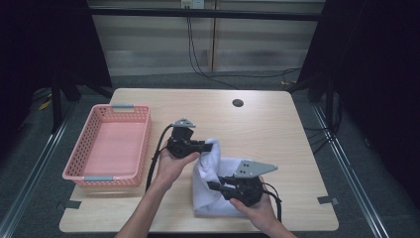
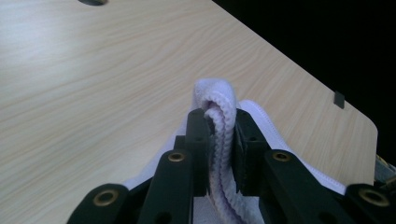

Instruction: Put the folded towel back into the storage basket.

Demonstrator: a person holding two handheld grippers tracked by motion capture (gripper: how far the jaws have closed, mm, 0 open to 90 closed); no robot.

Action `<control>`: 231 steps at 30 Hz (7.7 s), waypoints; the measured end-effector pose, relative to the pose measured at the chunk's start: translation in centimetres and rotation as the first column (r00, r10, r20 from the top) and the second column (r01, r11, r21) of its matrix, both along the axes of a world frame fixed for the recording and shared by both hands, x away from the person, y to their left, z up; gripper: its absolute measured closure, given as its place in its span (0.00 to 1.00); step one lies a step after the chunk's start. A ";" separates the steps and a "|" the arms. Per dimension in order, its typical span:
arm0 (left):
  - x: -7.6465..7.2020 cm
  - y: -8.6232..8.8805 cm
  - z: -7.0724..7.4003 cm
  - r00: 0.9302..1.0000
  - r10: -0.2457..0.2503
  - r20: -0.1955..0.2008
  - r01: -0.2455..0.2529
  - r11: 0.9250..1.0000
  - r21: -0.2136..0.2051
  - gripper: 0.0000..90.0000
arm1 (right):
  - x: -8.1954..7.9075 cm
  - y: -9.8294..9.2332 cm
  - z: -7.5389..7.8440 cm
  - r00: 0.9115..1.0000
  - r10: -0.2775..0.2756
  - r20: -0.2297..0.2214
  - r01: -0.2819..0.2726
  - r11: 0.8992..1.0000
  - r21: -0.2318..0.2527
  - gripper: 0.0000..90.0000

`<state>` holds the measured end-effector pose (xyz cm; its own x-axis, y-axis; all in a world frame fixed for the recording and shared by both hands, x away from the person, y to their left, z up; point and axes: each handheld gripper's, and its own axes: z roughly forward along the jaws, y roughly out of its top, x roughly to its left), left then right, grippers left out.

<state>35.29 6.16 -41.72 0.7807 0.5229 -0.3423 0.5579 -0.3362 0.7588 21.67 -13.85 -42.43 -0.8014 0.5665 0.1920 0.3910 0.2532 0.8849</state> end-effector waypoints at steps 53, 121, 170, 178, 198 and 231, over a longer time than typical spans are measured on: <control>-10.6 3.7 -4.8 0.992 -0.121 -0.024 0.123 0.982 0.143 0.37 | 9.0 -10.9 -6.3 0.939 -0.317 -0.130 0.272 0.921 -0.278 0.32; -8.7 4.9 -1.6 0.984 -0.175 -0.018 0.176 0.981 0.081 0.81 | 13.0 -7.1 -2.2 0.970 -0.047 -0.237 0.021 0.994 -0.108 0.75; -4.7 15.5 3.9 0.995 0.063 0.071 -0.063 0.998 -0.003 0.82 | 21.4 3.1 5.5 0.987 0.069 -0.143 -0.075 0.997 -0.036 0.76; -4.3 17.9 4.5 0.991 0.106 0.083 -0.105 0.994 -0.018 0.82 | 22.7 5.7 6.6 0.986 0.085 -0.145 -0.091 0.995 -0.032 0.76; -4.2 25.3 5.4 0.966 0.239 0.097 -0.237 0.971 -0.040 0.82 | 24.9 13.6 8.2 0.980 0.124 -0.156 -0.131 0.991 -0.033 0.76; -5.7 35.8 2.3 0.889 0.457 0.013 -0.457 0.889 0.006 0.83 | 24.9 26.3 3.7 0.970 0.099 -0.223 -0.113 0.992 -0.053 0.76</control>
